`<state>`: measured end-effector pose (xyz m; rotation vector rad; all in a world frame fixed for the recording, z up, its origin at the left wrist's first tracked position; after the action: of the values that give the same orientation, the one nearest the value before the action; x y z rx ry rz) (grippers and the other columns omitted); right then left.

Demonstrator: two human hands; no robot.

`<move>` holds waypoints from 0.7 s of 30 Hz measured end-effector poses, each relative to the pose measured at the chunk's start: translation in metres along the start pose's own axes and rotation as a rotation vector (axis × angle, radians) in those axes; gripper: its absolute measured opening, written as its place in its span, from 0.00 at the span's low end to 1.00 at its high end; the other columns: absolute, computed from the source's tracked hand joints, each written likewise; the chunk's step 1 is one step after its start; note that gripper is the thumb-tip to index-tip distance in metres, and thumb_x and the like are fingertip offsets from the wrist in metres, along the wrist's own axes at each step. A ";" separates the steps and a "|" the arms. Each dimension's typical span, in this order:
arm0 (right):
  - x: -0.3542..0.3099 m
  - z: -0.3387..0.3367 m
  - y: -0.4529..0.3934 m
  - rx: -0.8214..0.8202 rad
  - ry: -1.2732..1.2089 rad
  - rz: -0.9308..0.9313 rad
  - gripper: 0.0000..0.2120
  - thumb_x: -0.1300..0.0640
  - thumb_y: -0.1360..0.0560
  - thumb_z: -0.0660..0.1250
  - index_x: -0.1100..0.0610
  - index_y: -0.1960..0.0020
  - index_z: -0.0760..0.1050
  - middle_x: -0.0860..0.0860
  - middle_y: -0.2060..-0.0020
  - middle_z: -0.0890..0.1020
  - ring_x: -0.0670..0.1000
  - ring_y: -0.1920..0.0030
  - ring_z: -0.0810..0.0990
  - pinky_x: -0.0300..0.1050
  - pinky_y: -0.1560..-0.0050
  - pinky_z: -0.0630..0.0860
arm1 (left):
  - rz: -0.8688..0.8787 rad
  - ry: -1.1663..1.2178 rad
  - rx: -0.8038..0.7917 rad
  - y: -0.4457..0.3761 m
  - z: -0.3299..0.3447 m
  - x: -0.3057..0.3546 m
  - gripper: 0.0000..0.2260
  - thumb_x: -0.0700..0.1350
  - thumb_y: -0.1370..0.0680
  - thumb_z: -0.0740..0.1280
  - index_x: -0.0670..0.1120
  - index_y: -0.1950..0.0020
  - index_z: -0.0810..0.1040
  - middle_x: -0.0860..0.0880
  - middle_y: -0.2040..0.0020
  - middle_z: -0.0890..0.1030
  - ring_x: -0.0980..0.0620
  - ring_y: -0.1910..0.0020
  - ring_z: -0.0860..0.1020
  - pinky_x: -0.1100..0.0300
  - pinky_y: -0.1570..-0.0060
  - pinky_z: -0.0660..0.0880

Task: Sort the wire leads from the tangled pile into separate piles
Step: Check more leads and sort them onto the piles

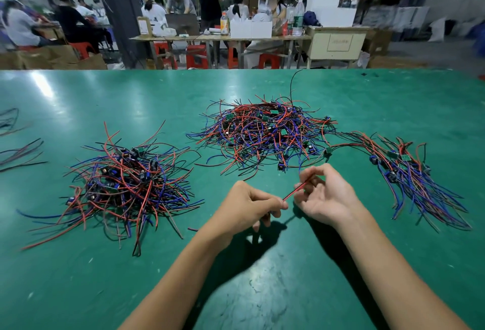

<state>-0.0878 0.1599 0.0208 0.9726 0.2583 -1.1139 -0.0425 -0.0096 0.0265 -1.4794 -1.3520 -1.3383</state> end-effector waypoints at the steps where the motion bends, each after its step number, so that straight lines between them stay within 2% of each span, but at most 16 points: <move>1: -0.001 -0.001 0.001 0.012 0.017 -0.006 0.09 0.57 0.25 0.61 0.52 0.64 0.73 0.45 0.72 0.77 0.48 0.66 0.69 0.39 0.72 0.69 | -0.014 0.039 -0.014 0.001 0.000 0.000 0.05 0.42 0.25 0.73 0.43 0.58 0.88 0.46 0.64 0.83 0.53 0.73 0.74 0.64 0.75 0.67; 5: -0.004 -0.002 0.004 0.101 0.300 -0.307 0.10 0.53 0.20 0.61 0.51 0.54 0.80 0.45 0.67 0.84 0.45 0.69 0.76 0.37 0.70 0.71 | -0.103 0.250 -0.036 0.000 -0.001 0.003 0.12 0.49 0.20 0.68 0.42 0.48 0.86 0.46 0.58 0.86 0.53 0.69 0.79 0.65 0.72 0.73; 8: -0.008 0.000 0.007 0.102 0.431 -0.499 0.12 0.52 0.17 0.59 0.52 0.50 0.81 0.47 0.64 0.87 0.43 0.72 0.80 0.35 0.72 0.73 | -0.186 0.398 -0.067 -0.002 -0.003 0.006 0.17 0.54 0.17 0.62 0.43 0.38 0.79 0.42 0.52 0.87 0.48 0.63 0.84 0.62 0.65 0.80; 14: -0.012 0.002 0.011 0.059 0.587 -0.696 0.15 0.50 0.14 0.54 0.52 0.47 0.78 0.48 0.59 0.88 0.46 0.65 0.85 0.35 0.69 0.76 | -0.089 0.406 -0.111 -0.001 -0.010 0.004 0.12 0.43 0.18 0.65 0.43 0.35 0.77 0.39 0.47 0.85 0.43 0.53 0.85 0.59 0.55 0.82; 16: -0.013 0.003 0.011 0.038 0.583 -0.733 0.15 0.51 0.14 0.53 0.52 0.46 0.78 0.49 0.59 0.88 0.49 0.66 0.86 0.36 0.71 0.76 | -0.051 0.439 -0.102 0.000 -0.011 0.003 0.12 0.39 0.19 0.66 0.42 0.35 0.77 0.38 0.47 0.85 0.43 0.53 0.85 0.59 0.54 0.82; 21: -0.013 0.003 0.013 0.019 0.567 -0.762 0.14 0.51 0.14 0.55 0.54 0.45 0.79 0.52 0.60 0.88 0.52 0.69 0.85 0.36 0.73 0.76 | -0.018 0.451 -0.131 0.001 -0.011 0.003 0.11 0.38 0.18 0.64 0.42 0.36 0.77 0.38 0.48 0.85 0.45 0.56 0.85 0.60 0.54 0.82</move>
<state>-0.0841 0.1677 0.0374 1.2358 1.1517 -1.4949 -0.0444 -0.0200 0.0316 -1.1513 -1.0038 -1.6757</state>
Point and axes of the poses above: each hand's wrist, its own y-axis away from the middle knuckle, its own z-axis out of the palm, x = y × z, the point moved 2 cm from there along -y, towards the middle knuckle
